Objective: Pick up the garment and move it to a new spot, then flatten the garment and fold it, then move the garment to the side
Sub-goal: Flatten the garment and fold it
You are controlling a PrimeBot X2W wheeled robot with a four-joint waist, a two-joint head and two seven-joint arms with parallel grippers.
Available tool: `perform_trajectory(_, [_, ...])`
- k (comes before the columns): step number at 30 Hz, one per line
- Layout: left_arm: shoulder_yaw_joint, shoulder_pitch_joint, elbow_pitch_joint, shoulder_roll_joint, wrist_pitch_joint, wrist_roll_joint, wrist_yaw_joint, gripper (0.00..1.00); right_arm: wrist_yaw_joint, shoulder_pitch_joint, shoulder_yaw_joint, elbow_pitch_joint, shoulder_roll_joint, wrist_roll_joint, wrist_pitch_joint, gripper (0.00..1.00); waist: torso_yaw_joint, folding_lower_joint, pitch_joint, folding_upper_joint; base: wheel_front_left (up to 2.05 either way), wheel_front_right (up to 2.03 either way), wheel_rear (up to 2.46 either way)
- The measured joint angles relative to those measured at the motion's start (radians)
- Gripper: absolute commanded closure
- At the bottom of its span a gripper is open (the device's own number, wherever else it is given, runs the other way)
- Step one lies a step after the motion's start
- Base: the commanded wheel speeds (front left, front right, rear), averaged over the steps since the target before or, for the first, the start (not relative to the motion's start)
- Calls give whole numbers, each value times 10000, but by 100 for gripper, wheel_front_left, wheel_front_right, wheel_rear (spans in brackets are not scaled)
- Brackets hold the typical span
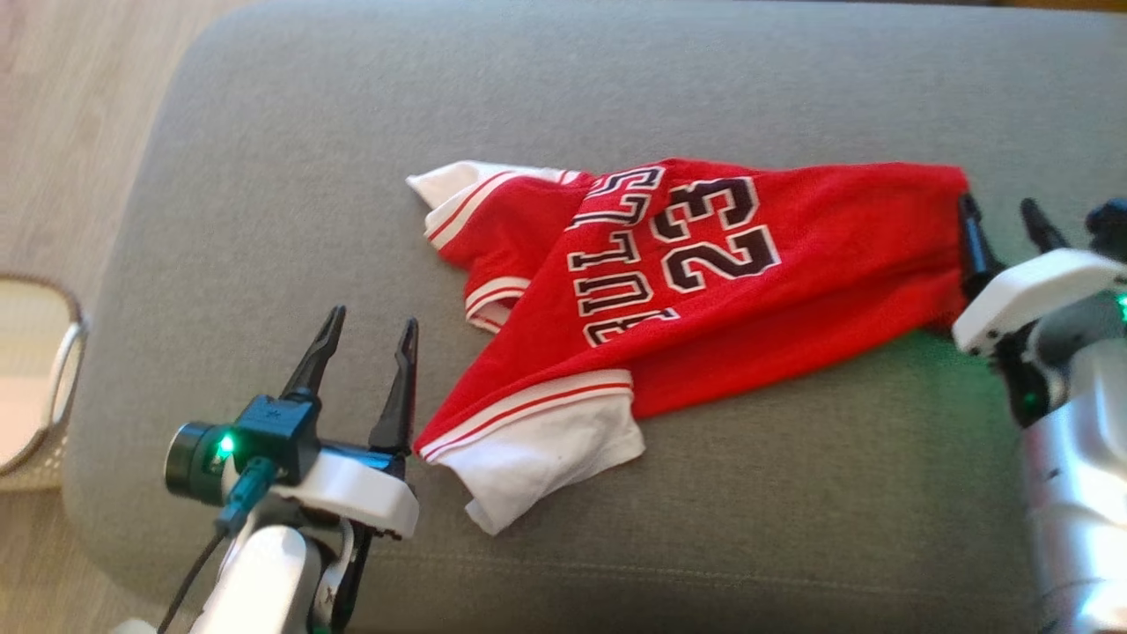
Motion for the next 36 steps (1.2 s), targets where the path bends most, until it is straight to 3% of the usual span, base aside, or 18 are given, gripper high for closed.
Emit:
perform_trajectory(6, [286, -60, 130, -274, 0, 238, -337, 0, 0, -862, 437, 1452, -715, 17, 17, 0, 480, 1, 426, 0, 0, 0, 0])
perform_trajectory(7, [303, -60, 153, -311, 0, 274, -347, 0, 0, -961, 640, 1605, -711, 121, -21, 100, 531, 1, 464, 0, 0, 0, 0])
perform_trajectory(16, [744, -17, 372, -522, 0, 414, -600, 0, 0, -1218, 2428, 1528, -677, 1365, -878, 100, 312, -1, 133, 0, 0, 0, 0])
perform_trajectory(22, [1035, 379, 456, -537, 0, 579, -767, 0, 0, -769, 3544, 272, -679, 2163, -966, 100, -278, -2, -398, 0, 0, 0, 0])
perform_trajectory(26, [1218, 826, 499, -550, 0, 662, -788, 0, 0, 208, 4219, -1266, -694, 3010, -81, 100, -795, -2, -835, 0, 0, 0, 0])
perform_trajectory(30, [1338, 1213, 495, -612, 2, 673, -861, 0, 0, 1420, 4452, -3572, -1016, 3708, 1191, 100, -1339, -2, -1277, 0, 0, 0, 0])
perform_trajectory(36, [1444, 1310, 472, -782, 2, 811, -926, 0, 0, 2950, 3246, -7419, -1323, 4228, 3319, 100, -1885, -3, -1771, 0, 0, 0, 0])
